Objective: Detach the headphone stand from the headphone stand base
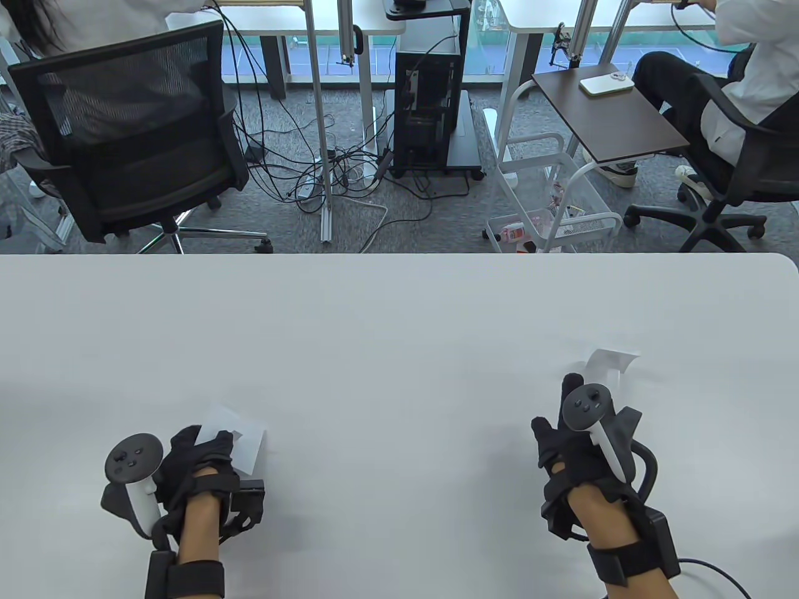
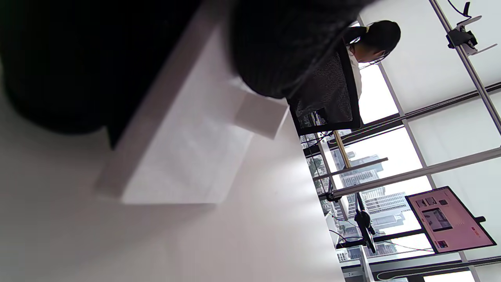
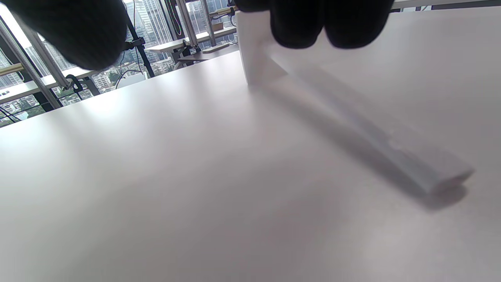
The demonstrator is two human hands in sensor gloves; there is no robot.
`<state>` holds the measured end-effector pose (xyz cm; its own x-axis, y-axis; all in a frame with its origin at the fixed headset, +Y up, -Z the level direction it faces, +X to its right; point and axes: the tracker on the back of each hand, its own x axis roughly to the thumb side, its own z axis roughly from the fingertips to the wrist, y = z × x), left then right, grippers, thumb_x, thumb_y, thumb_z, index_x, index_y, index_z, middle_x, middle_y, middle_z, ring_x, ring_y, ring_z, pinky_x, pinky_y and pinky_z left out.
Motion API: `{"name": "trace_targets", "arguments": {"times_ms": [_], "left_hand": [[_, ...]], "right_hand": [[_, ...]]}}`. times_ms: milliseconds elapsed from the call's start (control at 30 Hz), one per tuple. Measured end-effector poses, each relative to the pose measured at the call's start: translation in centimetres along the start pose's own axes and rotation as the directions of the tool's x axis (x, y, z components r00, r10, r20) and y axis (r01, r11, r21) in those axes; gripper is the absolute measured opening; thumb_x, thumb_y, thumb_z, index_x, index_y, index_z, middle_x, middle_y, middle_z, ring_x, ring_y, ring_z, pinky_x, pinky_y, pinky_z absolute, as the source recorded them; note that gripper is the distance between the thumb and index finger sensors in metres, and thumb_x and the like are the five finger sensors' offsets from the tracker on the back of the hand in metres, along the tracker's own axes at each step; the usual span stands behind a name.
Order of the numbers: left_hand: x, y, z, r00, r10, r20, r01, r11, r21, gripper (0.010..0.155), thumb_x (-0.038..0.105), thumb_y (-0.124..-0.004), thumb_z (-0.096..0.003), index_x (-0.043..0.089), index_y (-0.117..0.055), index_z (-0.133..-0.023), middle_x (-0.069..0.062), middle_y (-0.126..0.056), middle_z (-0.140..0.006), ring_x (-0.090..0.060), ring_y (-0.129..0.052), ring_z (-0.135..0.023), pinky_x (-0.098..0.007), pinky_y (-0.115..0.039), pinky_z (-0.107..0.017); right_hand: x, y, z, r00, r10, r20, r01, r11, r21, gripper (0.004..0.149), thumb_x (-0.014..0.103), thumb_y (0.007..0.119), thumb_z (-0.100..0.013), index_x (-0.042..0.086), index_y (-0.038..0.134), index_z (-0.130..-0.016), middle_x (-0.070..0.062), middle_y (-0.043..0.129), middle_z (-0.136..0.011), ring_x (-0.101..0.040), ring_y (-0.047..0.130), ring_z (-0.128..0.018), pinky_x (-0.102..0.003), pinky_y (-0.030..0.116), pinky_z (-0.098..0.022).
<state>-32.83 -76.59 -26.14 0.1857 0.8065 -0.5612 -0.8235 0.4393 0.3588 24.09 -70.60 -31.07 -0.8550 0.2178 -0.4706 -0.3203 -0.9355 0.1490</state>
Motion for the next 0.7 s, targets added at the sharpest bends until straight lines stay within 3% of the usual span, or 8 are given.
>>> {"name": "trace_targets", "arguments": {"times_ms": [167,300,467,567,700], "left_hand": [[-1.2,0.7,-0.8,0.995,-0.044,-0.090,0.043,0.999,-0.013,0.059,0.042,-0.091,-0.0343,0.014,-0.074,-0.084,-0.008,-0.097,-0.062,-0.024,-0.118,-0.030,-0.035,-0.099,-0.019],[-2.1,1.0,-1.5,0.969,-0.177,-0.170,0.161,0.982,-0.102,0.059,0.052,-0.088,-0.0351,0.014,-0.082,-0.080,-0.005,-0.101,-0.055,-0.021,-0.115,-0.020,-0.035,-0.096,-0.015],[-2.0,1.5,-1.6,0.934,-0.297,-0.199,0.278,0.953,-0.116,0.057,0.058,-0.085,-0.0353,0.018,-0.085,-0.075,-0.002,-0.102,-0.047,-0.019,-0.113,-0.013,-0.034,-0.095,-0.012],[-1.7,1.5,-1.6,0.917,-0.337,-0.214,0.328,0.942,-0.078,0.059,0.059,-0.086,-0.0347,0.017,-0.081,-0.076,0.000,-0.100,-0.047,-0.018,-0.111,-0.013,-0.034,-0.095,-0.013],[-0.9,1.1,-1.2,0.854,-0.474,-0.215,0.486,0.874,0.004,0.067,0.060,-0.083,-0.0341,0.013,-0.075,-0.081,0.001,-0.099,-0.046,-0.017,-0.110,-0.013,-0.034,-0.094,-0.014]], "right_hand": [[0.0,0.1,0.0,1.000,-0.006,-0.003,0.006,1.000,0.006,0.079,0.058,0.074,-0.041,0.052,0.014,-0.092,-0.009,0.019,-0.108,-0.038,0.048,-0.092,-0.058,0.052,-0.065],[0.0,0.1,0.1,1.000,-0.009,-0.005,0.009,1.000,0.017,0.079,0.058,0.074,-0.041,0.052,0.014,-0.092,-0.009,0.018,-0.108,-0.038,0.047,-0.093,-0.058,0.051,-0.066],[0.0,0.2,0.0,1.000,-0.008,-0.005,0.008,1.000,0.028,0.079,0.059,0.074,-0.041,0.051,0.014,-0.093,-0.009,0.018,-0.108,-0.038,0.046,-0.094,-0.059,0.051,-0.066],[-0.1,0.3,0.0,1.000,-0.006,-0.008,0.007,0.999,0.032,0.079,0.059,0.074,-0.041,0.051,0.014,-0.093,-0.008,0.018,-0.108,-0.038,0.046,-0.094,-0.059,0.050,-0.066],[-0.1,0.4,0.0,1.000,-0.001,-0.012,0.002,0.999,0.039,0.079,0.059,0.074,-0.041,0.051,0.014,-0.093,-0.008,0.017,-0.108,-0.038,0.045,-0.095,-0.059,0.050,-0.067]]}}
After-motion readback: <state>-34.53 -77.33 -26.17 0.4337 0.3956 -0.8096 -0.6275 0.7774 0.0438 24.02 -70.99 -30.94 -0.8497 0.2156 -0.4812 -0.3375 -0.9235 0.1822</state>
